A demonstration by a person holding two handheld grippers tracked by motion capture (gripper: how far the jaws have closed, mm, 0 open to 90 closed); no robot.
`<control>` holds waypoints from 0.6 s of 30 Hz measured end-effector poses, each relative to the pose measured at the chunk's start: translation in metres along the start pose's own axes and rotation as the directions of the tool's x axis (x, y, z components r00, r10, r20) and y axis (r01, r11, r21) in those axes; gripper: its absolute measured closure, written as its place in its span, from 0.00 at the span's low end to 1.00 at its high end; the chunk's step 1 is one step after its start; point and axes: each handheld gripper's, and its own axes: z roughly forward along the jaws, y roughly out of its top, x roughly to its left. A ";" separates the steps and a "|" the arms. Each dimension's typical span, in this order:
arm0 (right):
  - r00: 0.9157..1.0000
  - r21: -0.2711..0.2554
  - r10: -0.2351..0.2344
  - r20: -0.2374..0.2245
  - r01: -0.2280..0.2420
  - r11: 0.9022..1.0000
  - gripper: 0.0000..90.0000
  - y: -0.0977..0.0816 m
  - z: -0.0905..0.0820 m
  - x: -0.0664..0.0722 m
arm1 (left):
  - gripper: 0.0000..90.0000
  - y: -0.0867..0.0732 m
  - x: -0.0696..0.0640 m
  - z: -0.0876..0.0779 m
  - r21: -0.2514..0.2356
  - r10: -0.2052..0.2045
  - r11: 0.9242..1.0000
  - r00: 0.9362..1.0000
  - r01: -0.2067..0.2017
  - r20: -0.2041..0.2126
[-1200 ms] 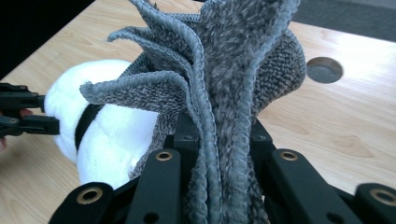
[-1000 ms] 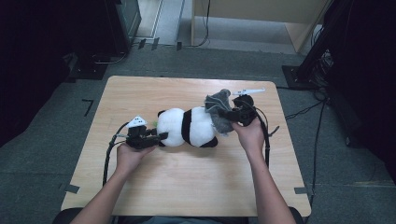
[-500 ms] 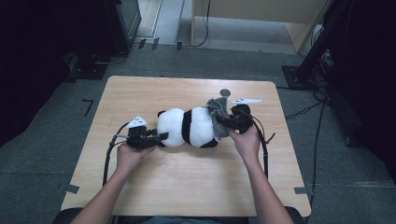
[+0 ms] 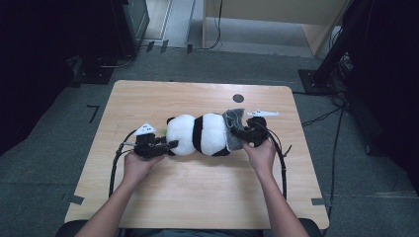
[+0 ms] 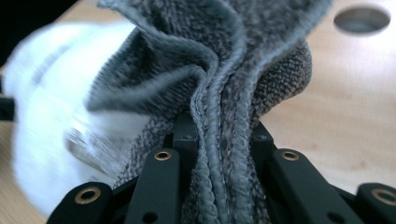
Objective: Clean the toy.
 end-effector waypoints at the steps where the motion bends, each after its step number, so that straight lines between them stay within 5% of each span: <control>1: 1.000 0.007 0.008 -0.003 -0.008 1.000 0.81 -0.002 0.001 -0.001 | 0.64 0.000 0.000 0.000 0.001 0.000 1.000 1.000 0.000 -0.001; 18: 0.998 0.142 0.068 -0.018 -0.064 0.988 0.82 -0.019 0.026 -0.013 | 0.64 0.000 0.000 -0.001 0.005 0.001 1.000 1.000 -0.001 -0.007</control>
